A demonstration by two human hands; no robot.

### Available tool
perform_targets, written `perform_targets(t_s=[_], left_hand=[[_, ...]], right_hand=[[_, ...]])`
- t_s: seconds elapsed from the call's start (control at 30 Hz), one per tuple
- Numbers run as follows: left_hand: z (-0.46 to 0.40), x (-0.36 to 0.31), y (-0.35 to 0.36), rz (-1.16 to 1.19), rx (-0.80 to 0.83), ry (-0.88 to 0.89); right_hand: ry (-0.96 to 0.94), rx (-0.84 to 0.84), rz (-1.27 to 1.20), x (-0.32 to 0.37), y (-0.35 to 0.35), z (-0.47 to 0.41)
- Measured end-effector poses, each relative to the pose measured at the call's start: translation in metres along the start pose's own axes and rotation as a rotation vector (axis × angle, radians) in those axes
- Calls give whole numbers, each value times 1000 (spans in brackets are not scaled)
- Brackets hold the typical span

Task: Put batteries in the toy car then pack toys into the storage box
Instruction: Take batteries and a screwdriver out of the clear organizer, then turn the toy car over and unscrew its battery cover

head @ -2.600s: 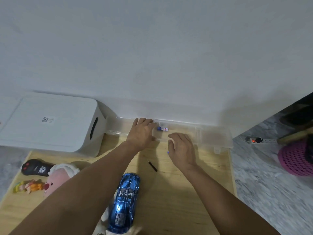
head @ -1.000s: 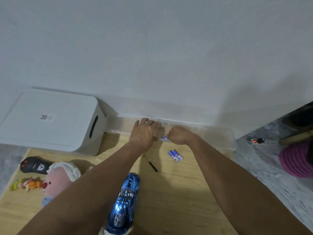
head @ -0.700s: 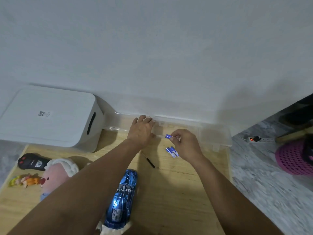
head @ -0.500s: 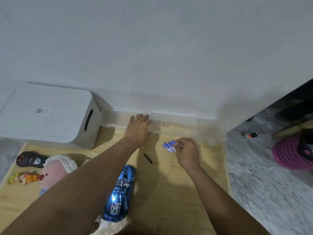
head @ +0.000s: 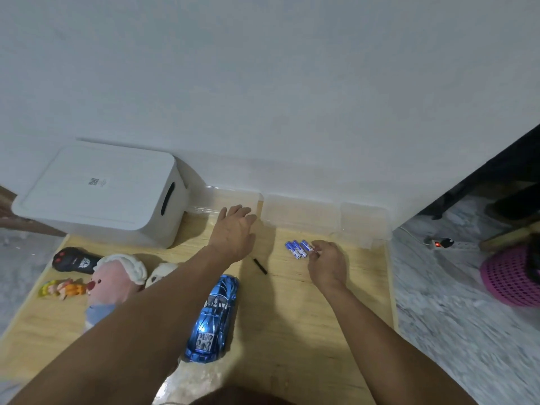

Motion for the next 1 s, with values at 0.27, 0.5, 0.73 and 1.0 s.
perform_targets(t_s=[0.27, 0.5, 0.73, 1.0], left_hand=[[41, 14, 5, 97, -21, -124], [87, 26, 26, 134, 175, -327], [117, 14, 52, 77, 303, -387], [132, 5, 66, 109, 369, -475]], right_hand=[[-130, -41, -35, 25, 3, 22], [-228, 231, 64, 53, 63, 40], [-278, 309, 376, 62, 94, 52], [-201, 312, 395, 58, 89, 57]])
Point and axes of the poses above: each hand's wrist, its own z-axis away from the middle knuckle, its own y-axis out of the palm, x = y × z, the point moved 7 cm from there along -z, towards the middle knuckle, and after that the axes turned 11 degrees about -z, right-handed, at the moved point
